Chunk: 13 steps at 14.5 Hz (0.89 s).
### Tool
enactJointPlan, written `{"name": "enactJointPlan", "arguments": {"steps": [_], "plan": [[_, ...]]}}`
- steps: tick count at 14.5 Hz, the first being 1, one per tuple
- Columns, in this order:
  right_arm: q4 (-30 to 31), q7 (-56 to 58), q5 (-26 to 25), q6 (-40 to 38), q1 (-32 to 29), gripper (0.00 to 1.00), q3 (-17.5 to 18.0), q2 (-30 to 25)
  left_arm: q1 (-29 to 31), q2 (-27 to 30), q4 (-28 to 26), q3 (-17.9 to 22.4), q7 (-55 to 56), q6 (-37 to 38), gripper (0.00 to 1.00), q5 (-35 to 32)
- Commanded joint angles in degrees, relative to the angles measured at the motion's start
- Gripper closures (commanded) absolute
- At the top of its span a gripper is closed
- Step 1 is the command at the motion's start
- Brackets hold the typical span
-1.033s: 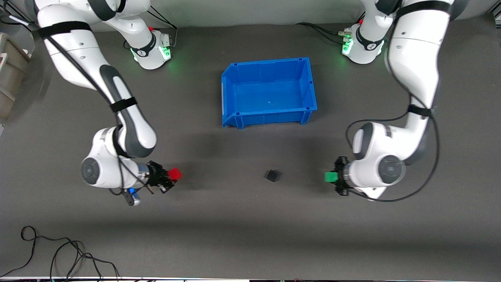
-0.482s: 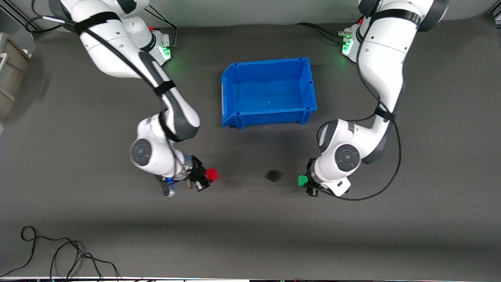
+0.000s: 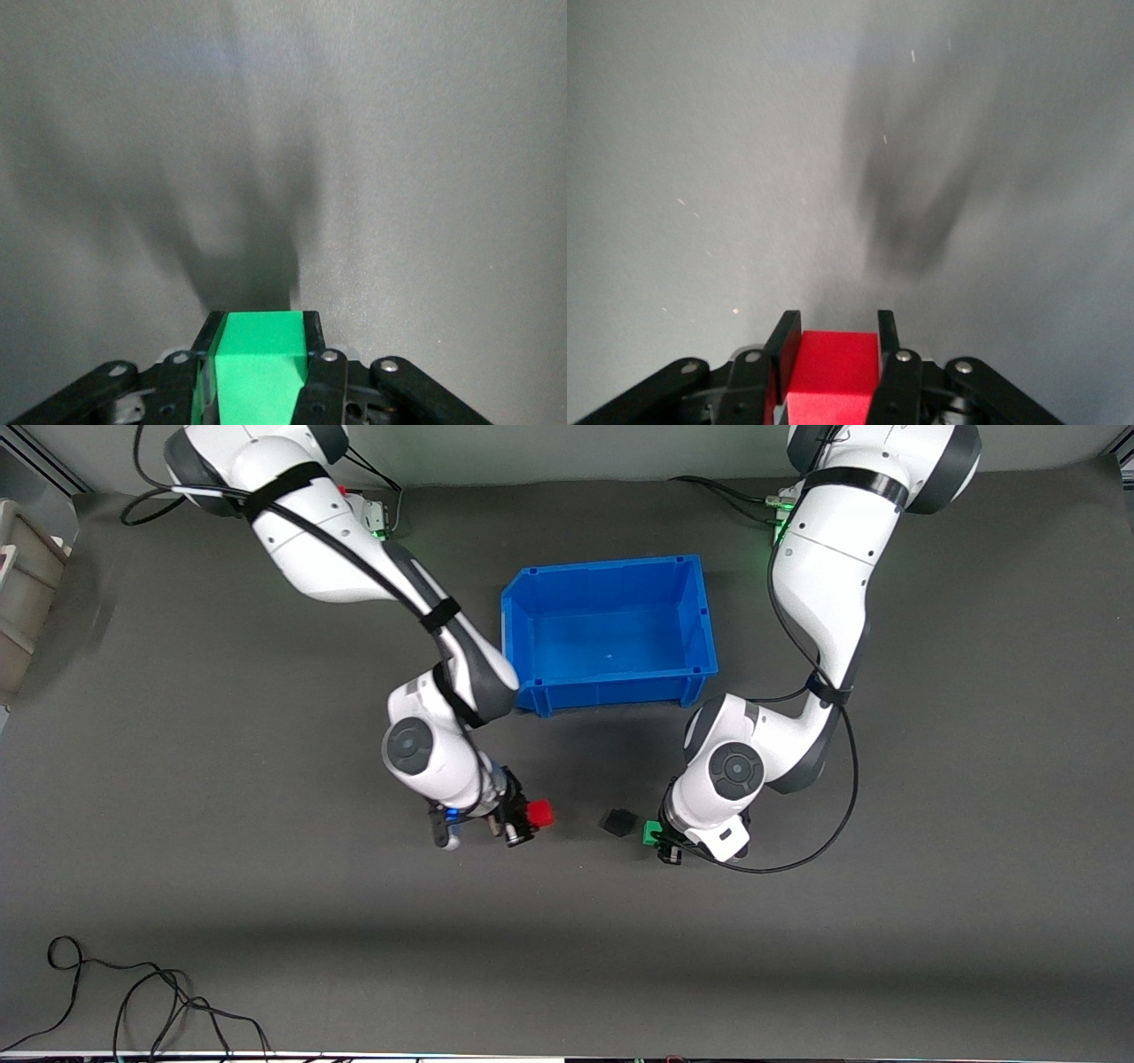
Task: Attach green and red cubes to black cube
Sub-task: 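Carry the red cube with the right gripper while the left gripper carries the green cube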
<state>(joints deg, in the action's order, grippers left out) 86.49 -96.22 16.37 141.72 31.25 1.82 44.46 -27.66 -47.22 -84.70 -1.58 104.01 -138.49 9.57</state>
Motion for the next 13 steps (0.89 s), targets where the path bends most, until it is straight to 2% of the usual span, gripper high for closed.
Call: {"name": "enactJointPlan", "arguments": {"steps": [1, 3, 13], "plan": [[-2.7, -7.9, -5.3, 1.0, 3.0, 1.0, -1.1, 2.6, -1.3, -1.7, 2.6, 0.9, 1.6, 0.0, 1.0, -0.7], [-4.8, -11.9, -9.1, 1.0, 4.3, 1.0, -1.1, 4.7, -2.0, -2.1, 3.0, 0.8, 1.6, 0.0, 1.0, -0.8], [-7.3, -16.8, -11.2, 0.9, 6.9, 1.0, -1.3, 7.0, -3.6, -2.0, 3.0, 0.8, 1.7, 0.1, 1.0, -0.7]]}}
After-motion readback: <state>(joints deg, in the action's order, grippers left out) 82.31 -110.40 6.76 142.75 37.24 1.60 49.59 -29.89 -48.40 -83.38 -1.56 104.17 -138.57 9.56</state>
